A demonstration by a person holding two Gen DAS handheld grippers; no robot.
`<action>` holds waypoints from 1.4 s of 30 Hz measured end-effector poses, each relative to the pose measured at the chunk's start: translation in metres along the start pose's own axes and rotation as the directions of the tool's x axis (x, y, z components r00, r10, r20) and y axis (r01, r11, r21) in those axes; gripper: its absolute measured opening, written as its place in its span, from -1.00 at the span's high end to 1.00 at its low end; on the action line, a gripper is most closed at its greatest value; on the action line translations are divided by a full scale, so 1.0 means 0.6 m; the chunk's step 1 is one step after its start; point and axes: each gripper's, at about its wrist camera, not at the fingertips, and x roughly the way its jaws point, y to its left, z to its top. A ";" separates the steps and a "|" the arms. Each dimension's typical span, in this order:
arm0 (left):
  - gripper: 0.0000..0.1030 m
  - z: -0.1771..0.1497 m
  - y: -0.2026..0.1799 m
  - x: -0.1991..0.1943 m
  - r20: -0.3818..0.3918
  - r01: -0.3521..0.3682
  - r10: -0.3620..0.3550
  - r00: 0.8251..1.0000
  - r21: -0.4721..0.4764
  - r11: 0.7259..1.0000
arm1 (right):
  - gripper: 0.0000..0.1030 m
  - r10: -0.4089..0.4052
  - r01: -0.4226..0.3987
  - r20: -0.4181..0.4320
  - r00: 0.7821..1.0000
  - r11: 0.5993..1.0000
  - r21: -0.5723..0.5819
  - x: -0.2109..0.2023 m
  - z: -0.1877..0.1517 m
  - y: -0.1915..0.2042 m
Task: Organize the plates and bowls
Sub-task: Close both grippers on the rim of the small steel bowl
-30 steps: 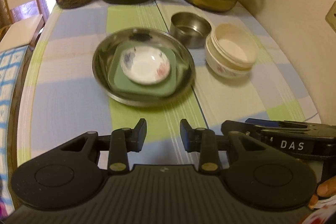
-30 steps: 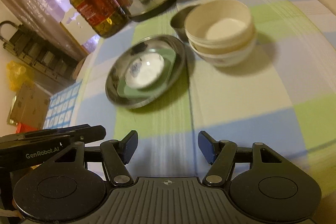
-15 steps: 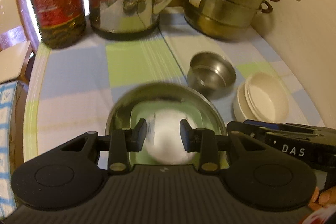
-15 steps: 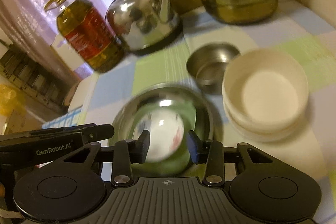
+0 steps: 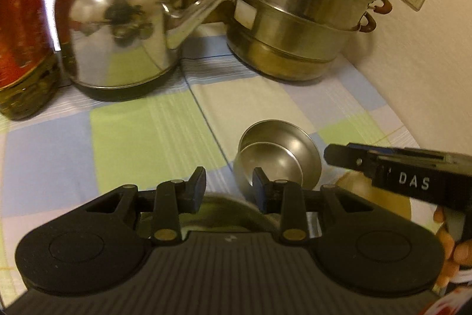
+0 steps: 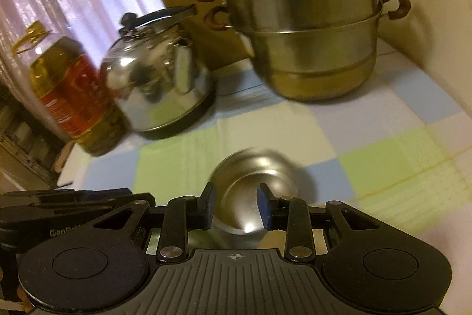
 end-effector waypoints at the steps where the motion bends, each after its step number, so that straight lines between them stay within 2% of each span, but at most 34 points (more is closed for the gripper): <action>1: 0.41 0.003 -0.003 0.009 -0.003 0.006 -0.006 1.000 0.003 1.000 | 0.37 -0.012 0.012 -0.007 1.000 1.000 -0.004 0.007 0.007 -0.007; 12: 0.41 0.024 -0.016 0.103 -0.085 0.006 -0.006 0.996 -0.003 1.000 | 0.41 -0.063 0.059 -0.137 0.988 0.998 -0.039 0.093 0.037 -0.055; 18: 0.45 0.027 -0.014 0.127 -0.110 0.002 -0.003 0.994 -0.006 1.000 | 0.57 -0.084 0.073 -0.217 0.972 0.996 -0.057 0.130 0.042 -0.064; 22: 0.58 0.028 -0.016 0.136 -0.114 0.012 -0.012 0.993 -0.004 1.000 | 0.67 -0.089 0.074 -0.242 0.966 0.995 -0.070 0.142 0.044 -0.066; 29: 0.88 0.022 -0.017 0.144 -0.116 0.004 -0.005 0.993 -0.005 1.000 | 0.77 -0.090 0.076 -0.245 0.965 0.995 -0.066 0.148 0.042 -0.067; 35: 0.90 0.022 -0.018 0.144 -0.107 -0.006 0.006 0.994 -0.007 1.000 | 0.92 -0.110 0.095 -0.234 0.966 0.993 -0.073 0.146 0.038 -0.065; 42: 0.91 0.031 -0.015 0.123 -0.060 -0.015 0.014 0.998 -0.019 1.000 | 0.95 -0.090 0.084 -0.192 0.977 0.996 -0.037 0.128 0.041 -0.062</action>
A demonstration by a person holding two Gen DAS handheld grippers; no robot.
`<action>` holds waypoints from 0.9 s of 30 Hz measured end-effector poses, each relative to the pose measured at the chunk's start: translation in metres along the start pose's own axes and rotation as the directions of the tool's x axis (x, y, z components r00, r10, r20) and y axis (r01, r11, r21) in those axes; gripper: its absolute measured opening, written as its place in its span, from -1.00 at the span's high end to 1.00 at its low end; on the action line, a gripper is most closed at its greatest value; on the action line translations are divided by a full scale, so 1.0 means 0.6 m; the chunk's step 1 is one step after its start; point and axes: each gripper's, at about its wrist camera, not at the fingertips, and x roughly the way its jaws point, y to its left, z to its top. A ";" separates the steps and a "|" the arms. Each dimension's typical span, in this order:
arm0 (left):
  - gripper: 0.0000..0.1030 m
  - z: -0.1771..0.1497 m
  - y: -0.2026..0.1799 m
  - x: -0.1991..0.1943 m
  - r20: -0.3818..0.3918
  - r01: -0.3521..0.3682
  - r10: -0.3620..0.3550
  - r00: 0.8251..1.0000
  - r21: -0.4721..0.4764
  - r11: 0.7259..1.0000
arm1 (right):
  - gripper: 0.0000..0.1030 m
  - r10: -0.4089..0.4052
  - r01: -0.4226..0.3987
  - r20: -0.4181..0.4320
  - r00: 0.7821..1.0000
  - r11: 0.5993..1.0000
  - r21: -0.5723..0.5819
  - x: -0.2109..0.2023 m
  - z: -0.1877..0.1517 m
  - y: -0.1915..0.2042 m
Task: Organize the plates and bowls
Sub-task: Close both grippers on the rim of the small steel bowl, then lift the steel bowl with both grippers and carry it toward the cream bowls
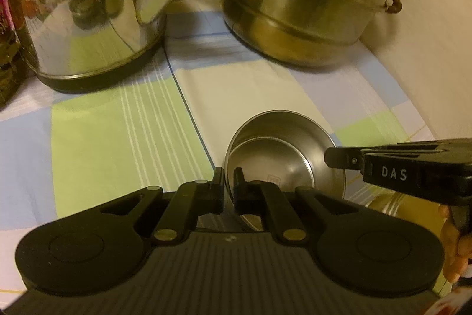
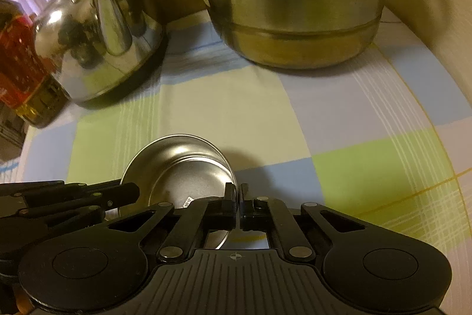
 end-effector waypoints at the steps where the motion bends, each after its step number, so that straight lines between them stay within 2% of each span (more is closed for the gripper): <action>1: 0.91 0.002 0.001 -0.006 0.011 -0.001 0.001 1.000 -0.002 1.000 | 0.95 0.003 -0.003 0.010 1.000 1.000 0.003 -0.006 0.001 0.001; 13: 0.91 0.004 0.007 -0.101 0.107 -0.018 0.020 0.994 -0.019 1.000 | 0.95 0.068 -0.067 0.103 0.992 0.998 -0.005 -0.084 0.005 0.042; 20: 0.91 -0.035 0.010 -0.167 0.135 -0.023 0.028 0.990 -0.038 0.999 | 0.94 0.116 -0.115 0.117 0.986 0.993 -0.013 -0.133 -0.027 0.067; 27: 0.91 -0.092 0.003 -0.222 0.130 -0.032 0.037 0.991 -0.042 0.999 | 0.94 0.166 -0.166 0.105 0.981 0.986 -0.005 -0.176 -0.084 0.078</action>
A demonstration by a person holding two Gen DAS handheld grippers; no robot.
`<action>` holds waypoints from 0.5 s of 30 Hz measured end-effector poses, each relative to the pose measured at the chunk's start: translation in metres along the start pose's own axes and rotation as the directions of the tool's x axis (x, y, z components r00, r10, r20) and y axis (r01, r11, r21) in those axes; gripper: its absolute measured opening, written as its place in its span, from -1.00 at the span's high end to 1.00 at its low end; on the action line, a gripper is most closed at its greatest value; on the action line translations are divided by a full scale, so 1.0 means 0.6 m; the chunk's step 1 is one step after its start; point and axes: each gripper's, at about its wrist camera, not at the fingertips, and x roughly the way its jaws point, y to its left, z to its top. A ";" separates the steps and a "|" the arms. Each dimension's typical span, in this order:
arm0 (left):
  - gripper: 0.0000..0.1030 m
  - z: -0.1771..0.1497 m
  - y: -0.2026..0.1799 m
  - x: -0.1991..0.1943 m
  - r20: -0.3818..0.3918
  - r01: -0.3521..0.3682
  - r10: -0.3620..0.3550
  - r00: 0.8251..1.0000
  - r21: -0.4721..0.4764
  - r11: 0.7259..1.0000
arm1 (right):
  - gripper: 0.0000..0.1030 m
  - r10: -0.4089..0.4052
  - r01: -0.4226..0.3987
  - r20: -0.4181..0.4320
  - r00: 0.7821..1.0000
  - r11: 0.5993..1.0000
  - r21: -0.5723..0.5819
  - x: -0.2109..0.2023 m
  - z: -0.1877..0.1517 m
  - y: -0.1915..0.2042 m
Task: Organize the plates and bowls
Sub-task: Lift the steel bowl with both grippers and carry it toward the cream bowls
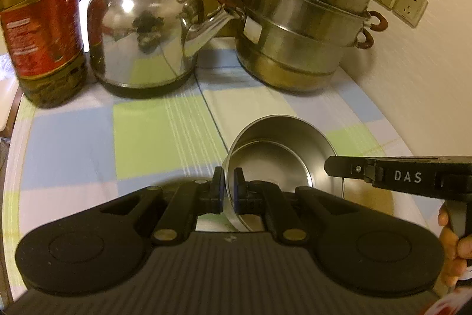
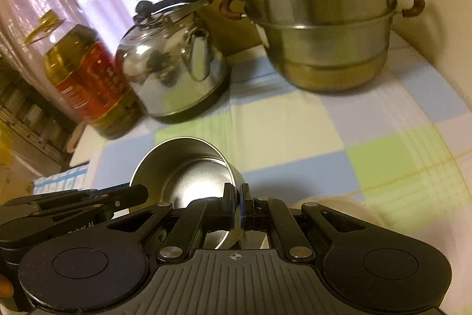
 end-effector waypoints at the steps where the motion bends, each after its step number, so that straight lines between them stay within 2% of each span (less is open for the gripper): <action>1: 0.91 -0.007 -0.001 -0.007 -0.002 0.001 -0.001 1.000 -0.001 1.000 | 0.94 0.003 -0.003 -0.002 1.000 1.000 0.001 -0.006 -0.008 0.002; 15: 0.90 -0.126 -0.059 -0.082 -0.069 0.011 -0.012 0.998 -0.017 1.000 | 0.93 0.016 -0.014 -0.059 0.998 0.999 0.031 -0.102 -0.131 -0.015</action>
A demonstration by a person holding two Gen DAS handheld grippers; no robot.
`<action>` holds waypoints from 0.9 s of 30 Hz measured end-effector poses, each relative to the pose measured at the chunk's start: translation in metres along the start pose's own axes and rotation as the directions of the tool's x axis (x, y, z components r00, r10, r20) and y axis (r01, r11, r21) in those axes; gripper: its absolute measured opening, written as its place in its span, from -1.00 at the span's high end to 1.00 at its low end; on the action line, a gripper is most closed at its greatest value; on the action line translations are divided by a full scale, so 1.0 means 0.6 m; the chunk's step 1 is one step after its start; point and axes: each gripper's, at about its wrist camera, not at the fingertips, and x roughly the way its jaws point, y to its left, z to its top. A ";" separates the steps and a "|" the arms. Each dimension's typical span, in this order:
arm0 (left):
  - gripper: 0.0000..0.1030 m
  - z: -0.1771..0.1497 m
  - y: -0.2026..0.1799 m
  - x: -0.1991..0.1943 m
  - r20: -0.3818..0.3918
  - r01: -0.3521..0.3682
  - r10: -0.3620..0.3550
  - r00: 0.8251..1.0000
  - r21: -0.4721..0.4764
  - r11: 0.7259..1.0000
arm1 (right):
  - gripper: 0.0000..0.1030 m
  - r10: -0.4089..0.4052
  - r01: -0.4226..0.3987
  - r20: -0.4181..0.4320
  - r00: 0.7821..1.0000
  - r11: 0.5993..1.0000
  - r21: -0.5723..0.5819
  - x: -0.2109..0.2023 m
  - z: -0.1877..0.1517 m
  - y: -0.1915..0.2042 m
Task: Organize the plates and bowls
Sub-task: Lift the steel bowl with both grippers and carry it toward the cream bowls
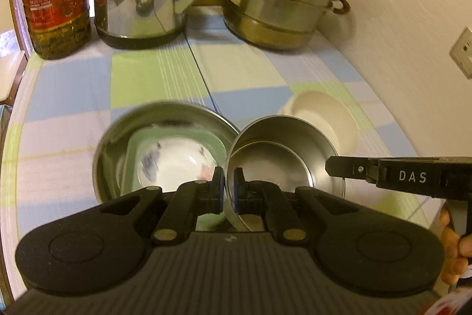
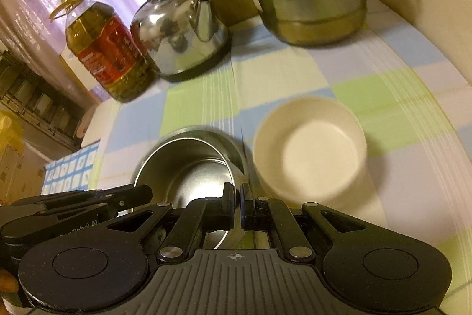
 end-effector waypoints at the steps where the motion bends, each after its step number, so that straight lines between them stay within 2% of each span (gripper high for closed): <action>1: 0.91 -0.007 -0.007 -0.002 -0.005 0.002 -0.002 1.000 0.001 1.000 | 0.93 -0.001 0.001 -0.005 1.000 1.000 0.004 -0.006 -0.008 -0.004; 16: 0.90 -0.057 -0.112 -0.019 -0.027 0.069 -0.068 0.997 0.069 0.995 | 0.93 -0.052 0.055 -0.036 0.998 0.995 0.083 -0.092 -0.083 -0.076; 27: 0.90 -0.046 -0.169 -0.014 -0.010 0.112 -0.112 0.994 0.111 0.988 | 0.93 -0.095 0.092 0.018 0.995 0.989 0.119 -0.144 -0.082 -0.114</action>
